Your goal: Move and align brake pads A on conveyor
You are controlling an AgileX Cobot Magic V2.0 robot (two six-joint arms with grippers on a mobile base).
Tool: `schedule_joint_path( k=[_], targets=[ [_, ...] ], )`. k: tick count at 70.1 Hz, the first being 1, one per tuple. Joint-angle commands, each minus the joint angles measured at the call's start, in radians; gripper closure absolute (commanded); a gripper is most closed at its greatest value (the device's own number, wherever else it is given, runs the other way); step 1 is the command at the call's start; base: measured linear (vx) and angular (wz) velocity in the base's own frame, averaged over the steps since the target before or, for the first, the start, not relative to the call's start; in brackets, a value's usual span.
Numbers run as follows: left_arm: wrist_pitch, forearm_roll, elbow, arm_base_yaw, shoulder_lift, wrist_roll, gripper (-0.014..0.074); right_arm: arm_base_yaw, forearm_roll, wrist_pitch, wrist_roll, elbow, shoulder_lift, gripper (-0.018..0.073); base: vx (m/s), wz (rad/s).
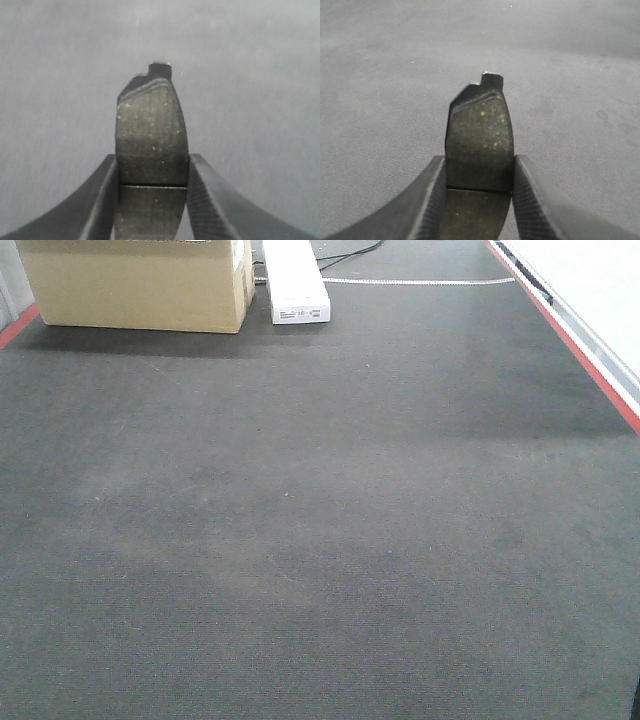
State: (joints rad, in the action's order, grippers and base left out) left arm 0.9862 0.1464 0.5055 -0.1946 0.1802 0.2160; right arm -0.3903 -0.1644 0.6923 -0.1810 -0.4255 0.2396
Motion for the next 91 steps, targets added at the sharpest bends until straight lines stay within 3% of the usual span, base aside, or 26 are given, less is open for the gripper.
schedule_joint_path(
  k=[1, 16, 32, 52, 72, 81, 91],
  targets=[
    [-0.124, 0.007, 0.028, -0.003, 0.039, 0.001, 0.0602, 0.002, -0.016, -0.094, 0.004, -0.03, 0.008, 0.0571, 0.0, 0.0],
    [-0.251, 0.005, 0.042, -0.005, 0.2, 0.001, 0.0602, 0.002, -0.016, -0.095, 0.004, -0.03, 0.008, 0.0571, 0.0, 0.0],
    [-0.333, 0.008, 0.186, -0.005, 0.557, 0.001, 0.0602, 0.002, -0.016, -0.095, 0.004, -0.03, 0.008, 0.0571, 0.0, 0.0],
    [-0.27, 0.009, 0.497, -0.002, 1.042, -0.026, 0.0602, 0.002, -0.016, -0.095, 0.004, -0.03, 0.008, 0.0571, 0.0, 0.0],
    [-0.192, 0.008, 0.749, 0.004, 1.412, -0.034, 0.0602, 0.002, -0.016, -0.095, 0.004, -0.03, 0.008, 0.0571, 0.0, 0.0],
    [-0.162, -0.006, 0.805, 0.037, 1.521, -0.093, 0.0602, 0.002, -0.016, -0.096, 0.004, -0.03, 0.008, 0.0571, 0.0, 0.0],
    [-0.159, -0.077, 0.824, 0.115, 1.559, -0.171, 0.0602, 0.002, -0.016, -0.094, 0.004, -0.03, 0.008, 0.0571, 0.0, 0.0]
  ],
)
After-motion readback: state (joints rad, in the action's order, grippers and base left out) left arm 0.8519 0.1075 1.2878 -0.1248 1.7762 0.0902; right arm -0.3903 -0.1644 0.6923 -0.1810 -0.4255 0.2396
